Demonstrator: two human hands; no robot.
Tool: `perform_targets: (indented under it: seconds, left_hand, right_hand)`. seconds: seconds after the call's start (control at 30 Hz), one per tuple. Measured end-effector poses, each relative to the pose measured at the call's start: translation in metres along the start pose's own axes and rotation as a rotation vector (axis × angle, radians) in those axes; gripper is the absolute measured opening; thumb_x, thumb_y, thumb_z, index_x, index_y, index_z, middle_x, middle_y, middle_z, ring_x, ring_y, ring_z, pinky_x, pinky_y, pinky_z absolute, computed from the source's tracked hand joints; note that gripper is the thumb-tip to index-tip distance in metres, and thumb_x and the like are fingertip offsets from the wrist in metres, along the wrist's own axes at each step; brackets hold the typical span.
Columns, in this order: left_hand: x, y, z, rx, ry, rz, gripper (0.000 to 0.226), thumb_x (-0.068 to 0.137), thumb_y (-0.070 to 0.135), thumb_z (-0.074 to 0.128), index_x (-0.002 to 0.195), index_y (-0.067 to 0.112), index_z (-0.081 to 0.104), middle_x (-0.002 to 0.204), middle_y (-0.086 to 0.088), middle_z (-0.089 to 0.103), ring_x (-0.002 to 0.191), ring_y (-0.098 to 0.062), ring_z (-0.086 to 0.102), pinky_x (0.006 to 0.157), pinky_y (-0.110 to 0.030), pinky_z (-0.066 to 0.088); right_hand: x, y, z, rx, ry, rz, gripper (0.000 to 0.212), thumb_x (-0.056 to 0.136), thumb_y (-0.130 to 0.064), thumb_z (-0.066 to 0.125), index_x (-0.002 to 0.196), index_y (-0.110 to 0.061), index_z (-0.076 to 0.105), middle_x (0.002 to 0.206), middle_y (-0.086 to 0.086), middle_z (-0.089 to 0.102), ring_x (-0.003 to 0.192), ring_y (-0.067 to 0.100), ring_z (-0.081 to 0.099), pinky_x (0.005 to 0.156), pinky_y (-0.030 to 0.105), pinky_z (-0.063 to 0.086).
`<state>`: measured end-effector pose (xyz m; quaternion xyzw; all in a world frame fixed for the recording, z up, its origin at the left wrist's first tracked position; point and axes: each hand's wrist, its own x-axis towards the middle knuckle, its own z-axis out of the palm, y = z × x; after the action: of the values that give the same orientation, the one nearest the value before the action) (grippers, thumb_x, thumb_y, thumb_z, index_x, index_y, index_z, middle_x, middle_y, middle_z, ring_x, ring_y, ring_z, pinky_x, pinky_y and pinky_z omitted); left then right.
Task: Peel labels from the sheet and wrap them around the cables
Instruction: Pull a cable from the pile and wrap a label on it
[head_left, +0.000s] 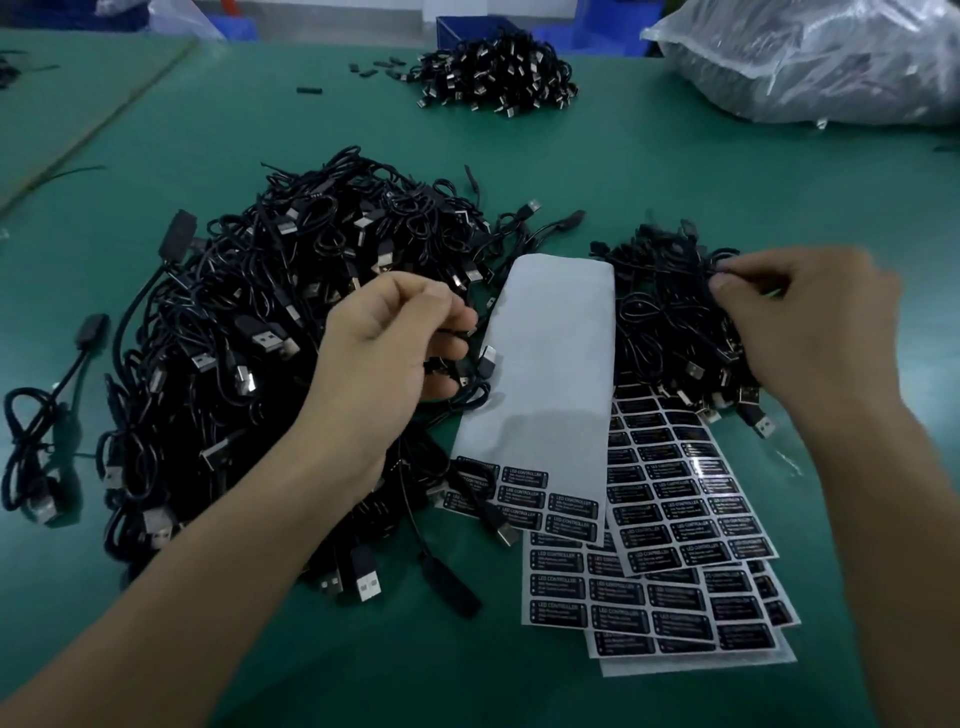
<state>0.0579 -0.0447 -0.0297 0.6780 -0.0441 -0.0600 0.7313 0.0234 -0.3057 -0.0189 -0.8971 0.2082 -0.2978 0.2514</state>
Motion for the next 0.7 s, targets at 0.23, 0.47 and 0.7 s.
perform_targets:
  seconds: [0.23, 0.47, 0.7]
  left_hand:
    - [0.002, -0.009, -0.01, 0.646, -0.061, 0.333, 0.01, 0.095, 0.024, 0.064, 0.092, 0.033, 0.065, 0.086, 0.024, 0.066, 0.076, 0.004, 0.06, 0.066, -0.014, 0.05]
    - [-0.002, -0.03, -0.008, 1.642, -0.149, 0.407, 0.037, 0.097, 0.051, 0.047, 0.122, 0.027, 0.058, 0.117, 0.006, 0.059, 0.111, -0.02, 0.051, 0.091, -0.035, 0.038]
    - [-0.002, -0.028, -0.011, 1.585, -0.132, 0.445, 0.021, 0.098, 0.044, 0.054, 0.106, 0.027, 0.064, 0.102, 0.006, 0.053, 0.1, -0.019, 0.05, 0.084, -0.032, 0.037]
  right_hand:
    - [-0.01, 0.001, 0.003, -0.111, 0.02, -0.014, 0.032, 0.092, -0.025, 0.054, 0.119, -0.018, 0.07, 0.11, 0.014, 0.068, 0.105, 0.036, 0.059, 0.095, 0.034, 0.04]
    - [-0.05, -0.032, 0.017, 0.108, -0.099, -0.171, 0.014, 0.092, -0.022, 0.061, 0.086, -0.025, 0.072, 0.076, -0.013, 0.067, 0.074, 0.008, 0.062, 0.067, 0.011, 0.044]
    - [-0.079, -0.028, 0.046, 0.213, -0.328, -0.15, 0.016, 0.093, -0.02, 0.064, 0.08, -0.029, 0.069, 0.056, -0.015, 0.06, 0.052, 0.01, 0.057, 0.052, 0.026, 0.047]
